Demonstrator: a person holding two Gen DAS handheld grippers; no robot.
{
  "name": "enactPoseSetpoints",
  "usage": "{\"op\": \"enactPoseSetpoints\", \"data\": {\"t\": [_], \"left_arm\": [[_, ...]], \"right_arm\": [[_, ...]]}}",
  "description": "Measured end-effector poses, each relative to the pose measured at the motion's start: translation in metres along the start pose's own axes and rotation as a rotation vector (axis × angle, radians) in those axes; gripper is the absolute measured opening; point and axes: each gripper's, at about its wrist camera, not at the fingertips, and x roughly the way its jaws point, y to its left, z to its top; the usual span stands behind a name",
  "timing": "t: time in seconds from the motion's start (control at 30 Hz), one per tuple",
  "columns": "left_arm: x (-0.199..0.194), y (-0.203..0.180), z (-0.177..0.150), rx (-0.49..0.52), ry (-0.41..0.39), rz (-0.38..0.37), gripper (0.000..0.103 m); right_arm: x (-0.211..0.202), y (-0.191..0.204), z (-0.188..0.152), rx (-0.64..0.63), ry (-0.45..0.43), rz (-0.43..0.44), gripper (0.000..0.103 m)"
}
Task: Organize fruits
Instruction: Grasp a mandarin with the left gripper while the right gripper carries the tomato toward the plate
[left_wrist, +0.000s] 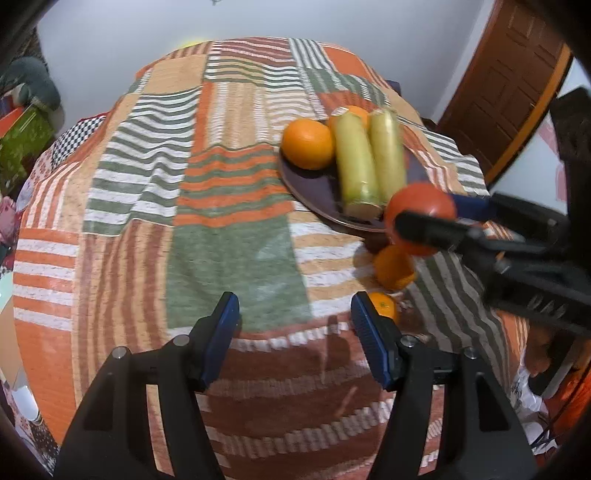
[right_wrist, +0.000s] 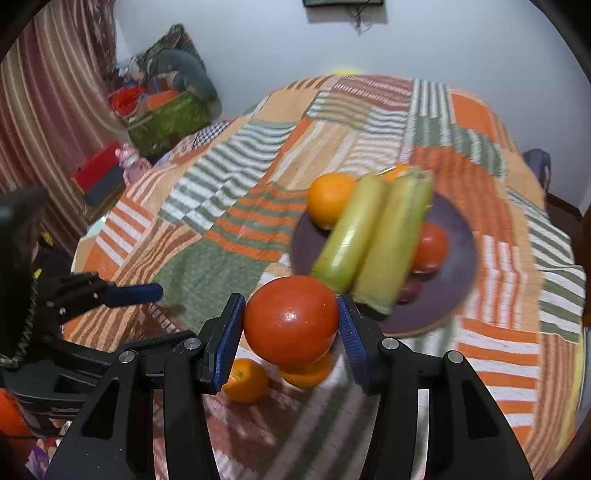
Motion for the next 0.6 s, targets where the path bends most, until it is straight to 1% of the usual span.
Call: {"op": "enactPoseSetpoints", "data": {"t": [0.17,0.3,0.43,0.5,0.57,0.6], "left_arm": [[0.007,-0.024,-0.002,0.037,0.024,-0.038,0.063],[0.017,-0.040,-0.004,0.068,0.042,-0.044,0.063],[0.031,-0.044,-0.005,0.056,0.076,-0.040,0.063],[0.036,-0.045,-0.005,0.053,0.088,-0.038,0.059],[0.040,-0.047,-0.007,0.062,0.100,-0.038,0.046],[0.041,-0.049,-0.007,0.068,0.106,-0.037,0.042]], "right_arm": [[-0.026,-0.024,-0.009,0.037,-0.028,-0.046,0.048],[-0.035,-0.040,-0.019,0.069,-0.028,-0.077,0.048],[-0.041,-0.053,-0.028,0.100,-0.029,-0.085,0.048],[-0.043,-0.058,-0.031,0.108,-0.032,-0.087,0.048],[-0.045,-0.063,-0.033,0.118,-0.034,-0.086,0.048],[-0.045,-0.064,-0.034,0.122,-0.035,-0.087,0.048]]}}
